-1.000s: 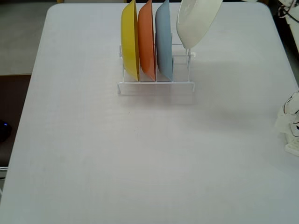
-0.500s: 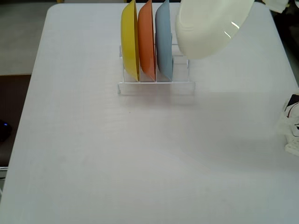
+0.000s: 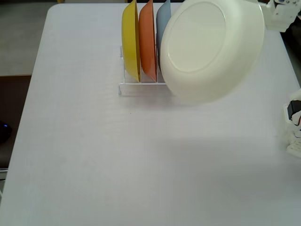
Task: Please take one of the plates.
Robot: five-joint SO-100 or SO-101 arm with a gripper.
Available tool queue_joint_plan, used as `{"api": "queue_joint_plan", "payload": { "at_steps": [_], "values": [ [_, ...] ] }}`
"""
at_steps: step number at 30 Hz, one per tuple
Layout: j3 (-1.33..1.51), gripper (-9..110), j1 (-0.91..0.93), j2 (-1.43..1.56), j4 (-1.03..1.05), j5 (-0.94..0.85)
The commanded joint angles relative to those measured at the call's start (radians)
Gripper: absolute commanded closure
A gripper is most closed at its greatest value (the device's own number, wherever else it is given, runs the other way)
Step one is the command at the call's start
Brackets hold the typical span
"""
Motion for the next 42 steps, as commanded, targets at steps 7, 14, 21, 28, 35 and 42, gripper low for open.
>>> {"api": "queue_joint_plan", "payload": {
  "at_steps": [7, 14, 21, 28, 35, 42],
  "values": [
    [-0.031, 102, -0.071, -0.140, -0.258, -0.066],
    [-0.054, 102, -0.034, -0.241, -0.382, -0.121],
    [-0.083, 102, -0.017, -0.350, -0.526, -0.140],
    [-0.086, 102, -0.018, -0.439, -0.710, -0.158],
    [-0.137, 102, -0.049, -0.525, -0.807, -0.198],
    [-0.204, 102, -0.063, -0.584, -0.827, -0.219]
  ]
}}
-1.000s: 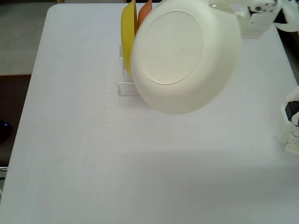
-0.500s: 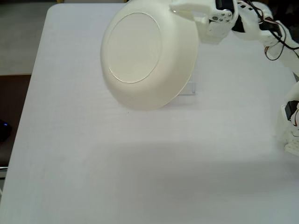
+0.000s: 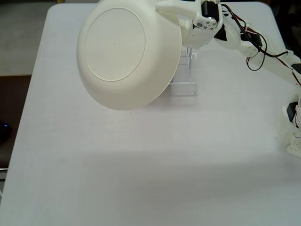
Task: Please take one of the plates.
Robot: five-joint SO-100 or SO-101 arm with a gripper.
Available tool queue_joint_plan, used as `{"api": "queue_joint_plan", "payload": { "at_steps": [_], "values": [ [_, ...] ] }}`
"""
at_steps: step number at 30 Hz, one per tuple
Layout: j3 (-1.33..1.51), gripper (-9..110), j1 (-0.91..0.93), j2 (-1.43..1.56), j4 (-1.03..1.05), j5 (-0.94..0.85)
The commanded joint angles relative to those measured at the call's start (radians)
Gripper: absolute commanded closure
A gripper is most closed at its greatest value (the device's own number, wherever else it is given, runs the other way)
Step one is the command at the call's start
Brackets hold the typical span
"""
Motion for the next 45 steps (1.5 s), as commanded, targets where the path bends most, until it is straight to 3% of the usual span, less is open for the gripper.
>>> {"api": "queue_joint_plan", "payload": {
  "at_steps": [1, 41, 45],
  "values": [
    [-0.114, 102, -0.011, 0.006, -0.035, 0.000],
    [-0.129, 102, -0.038, -0.021, -0.061, -0.032],
    [-0.129, 80, -0.038, -0.021, -0.037, -0.084]
  ]
}}
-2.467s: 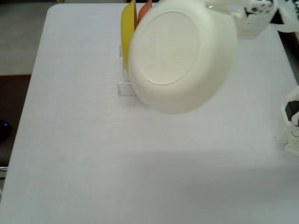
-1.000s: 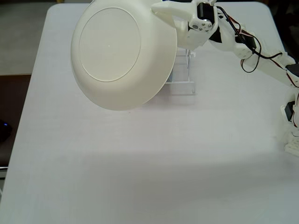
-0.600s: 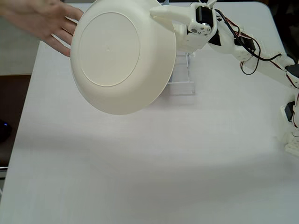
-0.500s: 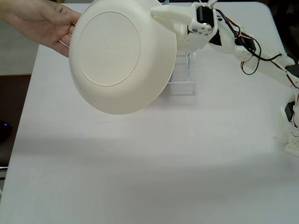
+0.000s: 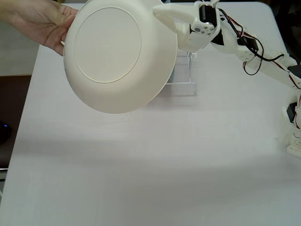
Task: Please take one of the plates.
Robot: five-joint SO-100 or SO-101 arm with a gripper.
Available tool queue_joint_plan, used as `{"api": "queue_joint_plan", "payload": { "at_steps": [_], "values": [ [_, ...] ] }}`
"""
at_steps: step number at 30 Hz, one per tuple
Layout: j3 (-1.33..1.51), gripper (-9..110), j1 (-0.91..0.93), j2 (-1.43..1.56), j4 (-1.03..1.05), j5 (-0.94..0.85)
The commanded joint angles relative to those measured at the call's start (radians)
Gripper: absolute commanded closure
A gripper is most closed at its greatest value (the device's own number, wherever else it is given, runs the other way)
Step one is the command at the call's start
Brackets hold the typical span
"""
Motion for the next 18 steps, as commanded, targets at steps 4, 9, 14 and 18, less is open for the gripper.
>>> {"api": "queue_joint_plan", "payload": {
  "at_steps": [4, 9, 14, 18],
  "values": [
    [-0.094, 69, -0.006, 0.029, 0.025, -0.064],
    [-0.094, 65, -0.006, 0.034, 0.041, -0.072],
    [-0.081, 65, -0.006, 0.064, 0.107, -0.057],
    [-0.002, 65, -0.006, 0.135, 0.140, -0.040]
  ]
}}
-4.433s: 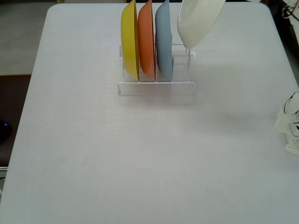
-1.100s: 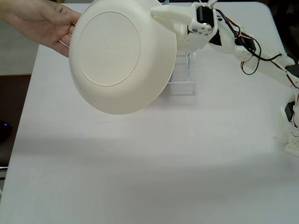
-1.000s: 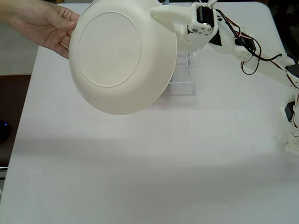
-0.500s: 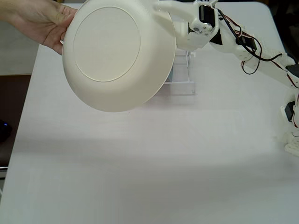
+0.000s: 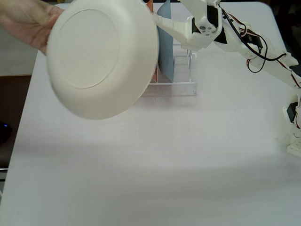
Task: Please take one of the plates.
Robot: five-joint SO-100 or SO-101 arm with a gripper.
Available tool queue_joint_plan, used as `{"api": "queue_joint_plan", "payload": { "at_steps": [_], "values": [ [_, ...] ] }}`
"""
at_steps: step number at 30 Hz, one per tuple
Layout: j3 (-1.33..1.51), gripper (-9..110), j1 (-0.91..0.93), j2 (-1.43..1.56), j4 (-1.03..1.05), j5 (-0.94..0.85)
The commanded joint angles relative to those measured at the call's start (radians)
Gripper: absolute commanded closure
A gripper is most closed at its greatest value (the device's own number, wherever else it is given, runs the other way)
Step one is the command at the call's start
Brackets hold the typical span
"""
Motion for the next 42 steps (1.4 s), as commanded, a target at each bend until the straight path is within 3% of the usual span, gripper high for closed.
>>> {"api": "queue_joint_plan", "payload": {
  "at_steps": [1, 24, 32, 35, 38, 42],
  "values": [
    [0.005, 65, -0.005, 0.126, 0.044, 0.012],
    [0.658, 65, 0.071, 0.687, 0.330, 0.307],
    [0.833, 78, 0.075, 0.836, 0.443, 0.341],
    [0.907, 94, 0.064, 0.902, 0.449, 0.333],
    [0.959, 102, 0.067, 0.945, 0.463, 0.350],
    [1.031, 102, 0.074, 1.003, 0.479, 0.377]
  ]
}}
